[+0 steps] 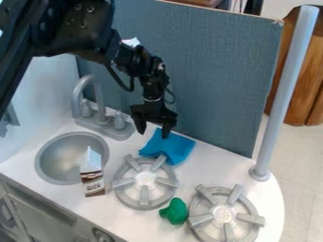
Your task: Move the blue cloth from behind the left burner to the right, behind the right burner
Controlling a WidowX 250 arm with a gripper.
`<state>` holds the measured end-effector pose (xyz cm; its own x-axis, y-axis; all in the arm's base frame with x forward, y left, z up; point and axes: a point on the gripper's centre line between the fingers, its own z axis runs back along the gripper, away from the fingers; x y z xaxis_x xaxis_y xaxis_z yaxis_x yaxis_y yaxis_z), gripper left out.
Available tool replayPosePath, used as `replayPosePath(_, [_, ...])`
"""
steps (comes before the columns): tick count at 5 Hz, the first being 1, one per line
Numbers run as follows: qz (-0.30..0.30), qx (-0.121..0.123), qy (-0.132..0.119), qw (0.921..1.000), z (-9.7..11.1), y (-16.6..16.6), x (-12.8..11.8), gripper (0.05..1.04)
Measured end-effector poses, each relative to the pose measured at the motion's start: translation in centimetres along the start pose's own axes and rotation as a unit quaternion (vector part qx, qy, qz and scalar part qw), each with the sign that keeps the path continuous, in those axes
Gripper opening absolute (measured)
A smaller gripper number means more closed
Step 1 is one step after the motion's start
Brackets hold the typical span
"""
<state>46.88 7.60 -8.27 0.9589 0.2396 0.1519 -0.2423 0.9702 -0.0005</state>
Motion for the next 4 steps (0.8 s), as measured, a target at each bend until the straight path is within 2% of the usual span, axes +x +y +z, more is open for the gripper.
replayPosePath(1, [-0.001, 0.002, 0.03, 0.9996, -2.4, 0.1, -1.7, 1.0])
replayPosePath(3, [-0.025, -0.011, 0.009, 0.9996, -3.6, -0.3, -1.2, 1.001])
replayPosePath(4, [-0.031, -0.016, -0.003, 0.9994, -3.4, -0.4, -0.5, 1.0])
